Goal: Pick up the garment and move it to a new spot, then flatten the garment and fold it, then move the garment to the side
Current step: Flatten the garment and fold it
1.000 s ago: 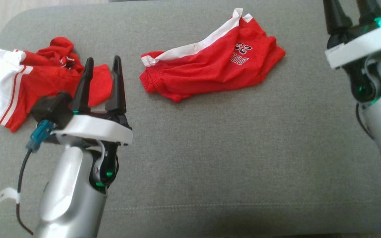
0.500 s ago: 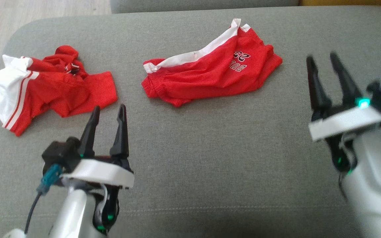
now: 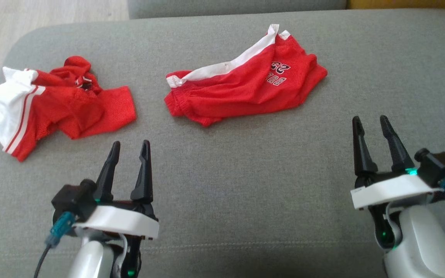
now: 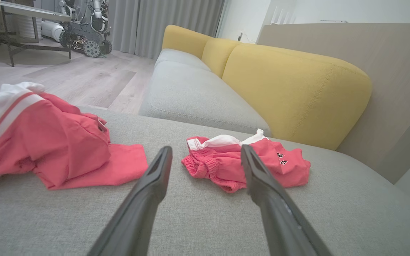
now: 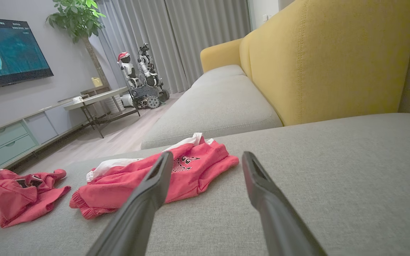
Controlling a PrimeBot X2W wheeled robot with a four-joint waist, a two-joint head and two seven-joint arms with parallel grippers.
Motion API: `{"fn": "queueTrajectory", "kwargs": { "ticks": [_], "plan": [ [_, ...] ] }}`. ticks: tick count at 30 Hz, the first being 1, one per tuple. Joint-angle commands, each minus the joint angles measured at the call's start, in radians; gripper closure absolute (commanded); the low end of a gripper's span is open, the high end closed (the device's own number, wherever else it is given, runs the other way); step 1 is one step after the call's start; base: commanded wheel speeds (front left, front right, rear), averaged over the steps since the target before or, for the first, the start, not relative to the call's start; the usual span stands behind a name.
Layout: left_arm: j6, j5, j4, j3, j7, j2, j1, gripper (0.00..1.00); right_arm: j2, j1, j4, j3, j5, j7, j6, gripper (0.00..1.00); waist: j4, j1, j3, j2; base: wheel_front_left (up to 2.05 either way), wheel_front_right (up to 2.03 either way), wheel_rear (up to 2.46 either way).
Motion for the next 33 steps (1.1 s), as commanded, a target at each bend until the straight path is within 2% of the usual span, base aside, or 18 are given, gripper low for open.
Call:
{"fn": "queueTrajectory", "kwargs": {
  "ticks": [1,13,19,25,33],
  "plan": [
    [0.008,0.001,-0.040,0.024,-0.012,0.003,-0.017,0.00,0.010,0.001,-0.048,0.012,-0.013,0.004,0.006,0.00,0.000,0.0001,-0.004,0.0000,0.00,0.00,0.00],
    [0.014,0.002,-0.050,0.024,-0.012,0.002,-0.024,0.00,0.027,0.031,-0.111,-0.016,-0.031,0.046,0.006,0.00,0.007,0.0001,0.010,0.0000,0.00,0.00,0.00],
    [0.011,0.004,-0.050,0.018,-0.012,0.002,-0.041,0.00,0.046,0.003,-0.115,-0.037,0.019,0.083,0.006,0.00,0.018,0.0001,0.044,0.0000,0.00,0.00,0.00],
    [0.007,0.003,-0.054,0.010,-0.012,0.002,-0.076,0.00,0.077,-0.098,-0.072,-0.087,0.169,0.180,0.006,0.00,0.041,0.0001,0.116,0.0000,0.00,0.00,0.00],
    [0.004,-0.017,-0.049,-0.034,-0.012,0.002,-0.126,0.00,0.089,-0.269,0.091,-0.219,0.311,0.315,0.006,0.00,0.101,0.0001,0.210,0.0000,0.00,0.00,0.00]
  ]
}}
